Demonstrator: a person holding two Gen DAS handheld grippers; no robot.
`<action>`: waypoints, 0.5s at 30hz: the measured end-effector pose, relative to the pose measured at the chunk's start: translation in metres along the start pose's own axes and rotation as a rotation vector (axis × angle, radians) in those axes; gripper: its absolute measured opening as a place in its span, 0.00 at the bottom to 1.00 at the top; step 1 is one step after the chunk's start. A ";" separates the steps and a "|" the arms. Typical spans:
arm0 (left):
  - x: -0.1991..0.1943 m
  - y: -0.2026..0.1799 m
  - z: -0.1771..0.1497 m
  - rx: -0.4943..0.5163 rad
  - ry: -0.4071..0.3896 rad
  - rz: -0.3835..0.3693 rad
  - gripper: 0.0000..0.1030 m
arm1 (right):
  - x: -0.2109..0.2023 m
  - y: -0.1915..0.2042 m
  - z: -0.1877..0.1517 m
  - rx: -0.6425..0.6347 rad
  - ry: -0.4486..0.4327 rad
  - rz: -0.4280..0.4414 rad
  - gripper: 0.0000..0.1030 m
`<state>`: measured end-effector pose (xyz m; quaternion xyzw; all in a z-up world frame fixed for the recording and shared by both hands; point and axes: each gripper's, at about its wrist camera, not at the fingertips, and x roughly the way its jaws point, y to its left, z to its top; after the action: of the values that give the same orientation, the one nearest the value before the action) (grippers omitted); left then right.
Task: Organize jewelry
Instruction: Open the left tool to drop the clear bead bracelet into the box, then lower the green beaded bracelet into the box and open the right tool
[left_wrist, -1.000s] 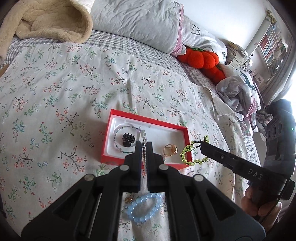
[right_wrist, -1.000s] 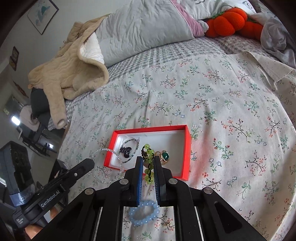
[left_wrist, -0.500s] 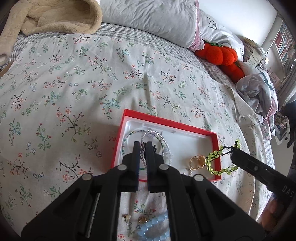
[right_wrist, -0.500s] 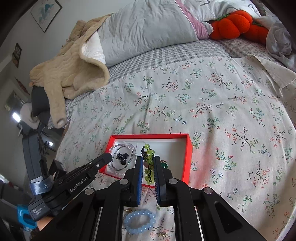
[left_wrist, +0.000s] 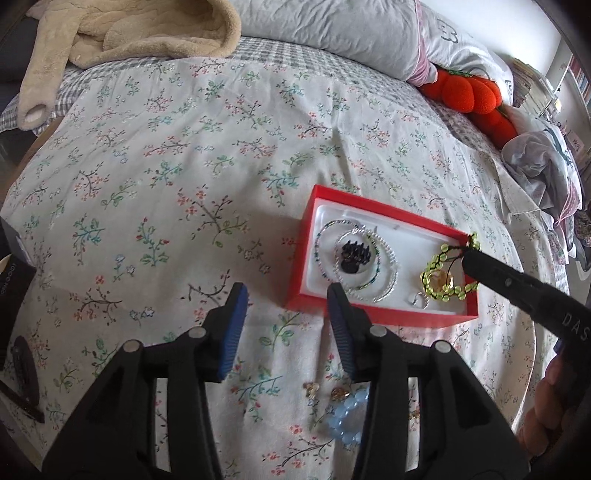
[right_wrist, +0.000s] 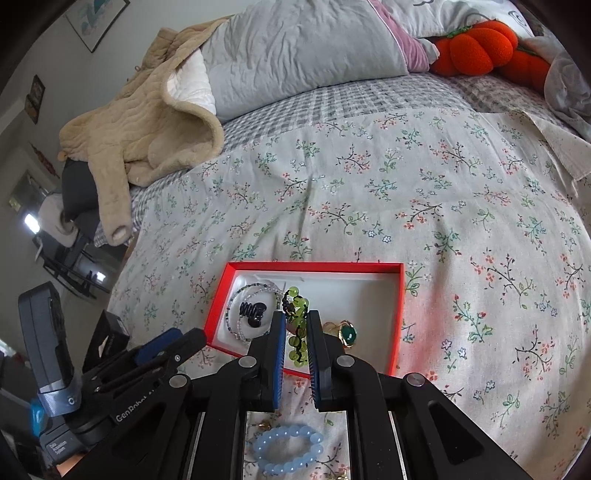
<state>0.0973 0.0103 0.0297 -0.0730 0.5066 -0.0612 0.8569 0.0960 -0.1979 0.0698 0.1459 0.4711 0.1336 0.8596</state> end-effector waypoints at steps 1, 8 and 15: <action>0.002 0.002 -0.002 0.004 0.014 0.009 0.46 | 0.004 0.003 0.000 -0.003 0.010 0.016 0.11; 0.006 0.013 -0.011 0.017 0.069 0.033 0.46 | 0.041 0.017 0.000 -0.035 0.079 0.010 0.11; 0.003 0.012 -0.013 0.026 0.065 0.025 0.48 | 0.046 0.007 0.003 -0.089 0.049 -0.133 0.11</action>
<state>0.0881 0.0209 0.0188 -0.0532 0.5341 -0.0594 0.8417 0.1220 -0.1748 0.0391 0.0727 0.4942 0.1008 0.8604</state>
